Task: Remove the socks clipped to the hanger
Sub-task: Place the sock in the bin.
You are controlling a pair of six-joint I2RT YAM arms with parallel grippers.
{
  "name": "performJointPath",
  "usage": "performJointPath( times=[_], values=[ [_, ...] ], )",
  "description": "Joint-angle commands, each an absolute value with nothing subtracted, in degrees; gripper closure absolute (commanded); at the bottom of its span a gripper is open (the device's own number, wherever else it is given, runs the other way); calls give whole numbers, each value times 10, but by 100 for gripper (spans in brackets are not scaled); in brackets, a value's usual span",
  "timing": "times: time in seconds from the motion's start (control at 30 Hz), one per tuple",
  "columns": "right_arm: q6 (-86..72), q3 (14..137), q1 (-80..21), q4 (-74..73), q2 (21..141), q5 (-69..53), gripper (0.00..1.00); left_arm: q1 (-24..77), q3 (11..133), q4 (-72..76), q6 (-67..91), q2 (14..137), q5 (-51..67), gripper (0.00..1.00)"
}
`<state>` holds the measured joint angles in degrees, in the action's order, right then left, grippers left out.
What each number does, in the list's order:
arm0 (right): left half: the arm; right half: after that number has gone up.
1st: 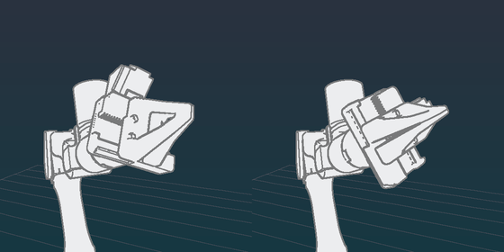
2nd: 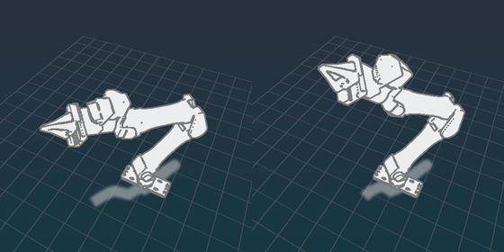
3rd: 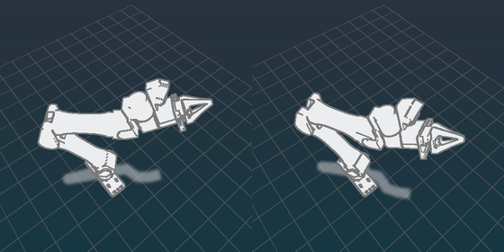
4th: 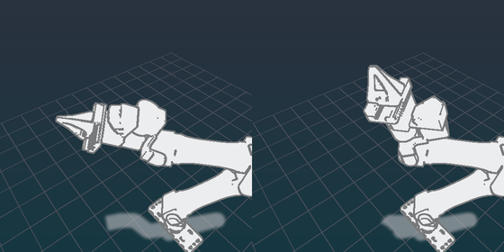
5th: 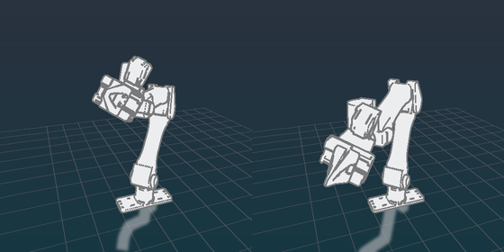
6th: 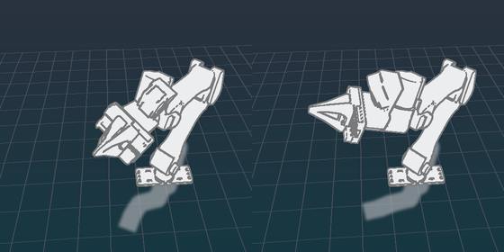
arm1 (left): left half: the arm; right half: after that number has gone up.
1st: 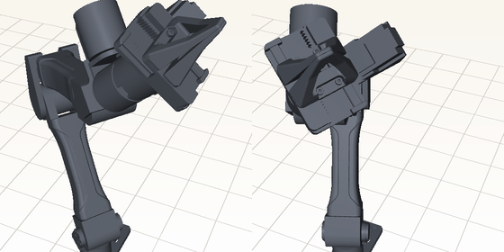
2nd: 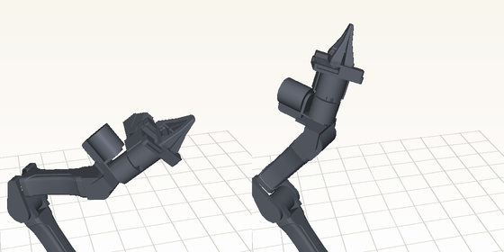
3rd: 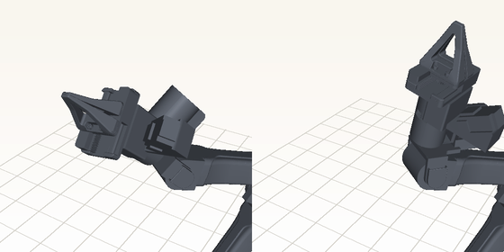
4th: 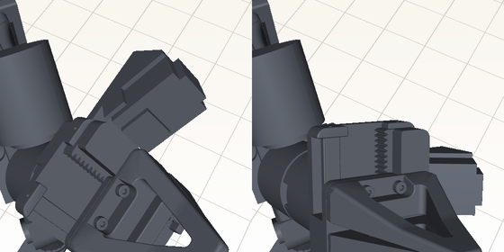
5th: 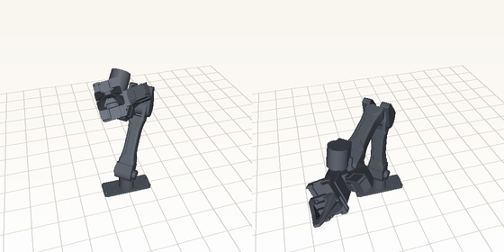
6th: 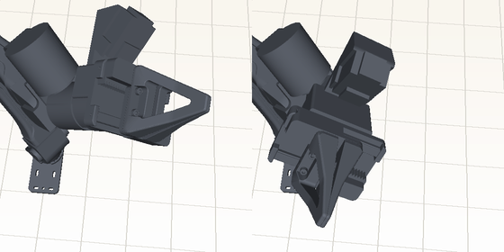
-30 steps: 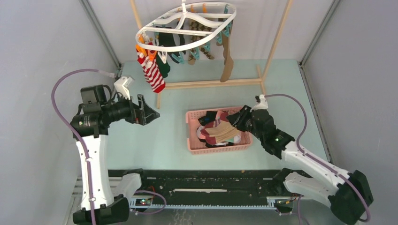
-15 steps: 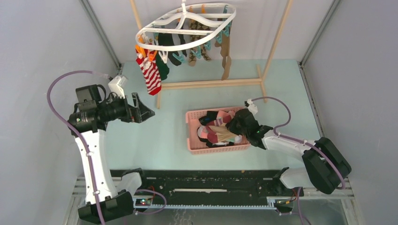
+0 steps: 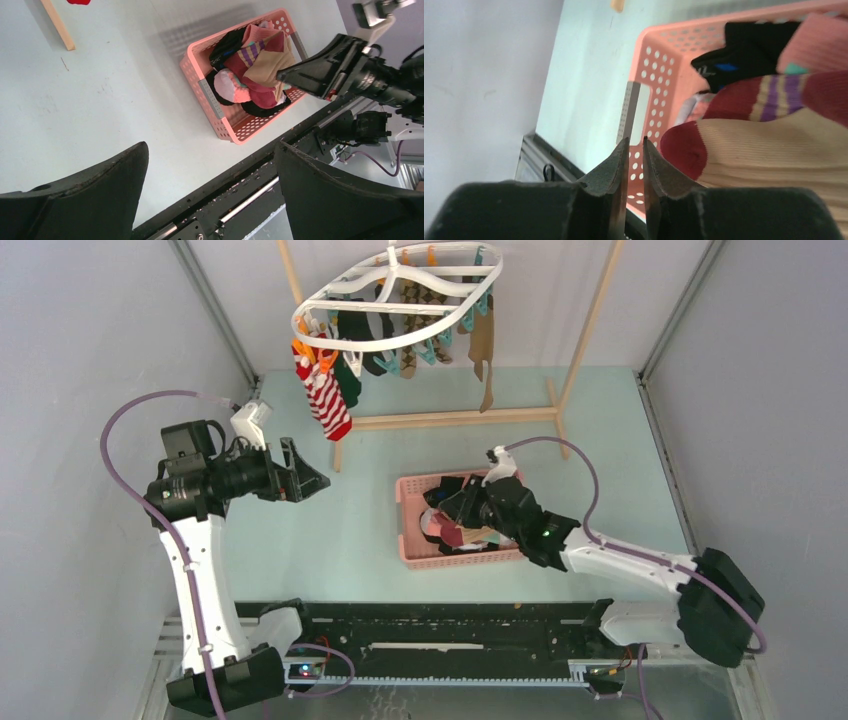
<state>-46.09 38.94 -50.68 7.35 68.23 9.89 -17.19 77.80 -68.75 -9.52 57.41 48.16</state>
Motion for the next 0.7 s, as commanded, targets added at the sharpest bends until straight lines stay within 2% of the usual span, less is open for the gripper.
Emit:
performJointPath(
  times=[0.0, 0.2, 0.33, 0.43, 0.6, 0.67],
  values=[
    [-472, 387, -502, 139, 758, -38, 77, -178, 805, -689, -101, 574, 493, 0],
    [-510, 366, -475, 222, 879, -86, 81, -179, 812, -700, -112, 571, 486, 0],
    [-515, 364, -465, 246, 913, -89, 81, -183, 818, -708, -120, 572, 483, 0],
    [-513, 364, -460, 257, 894, -104, 74, -185, 821, -711, -121, 575, 486, 0],
    [-510, 364, -432, 246, 793, -124, 56, -187, 822, -704, -116, 582, 493, 0],
    [-504, 364, -412, 231, 757, -126, 53, -188, 823, -702, -115, 583, 496, 0]
  ],
)
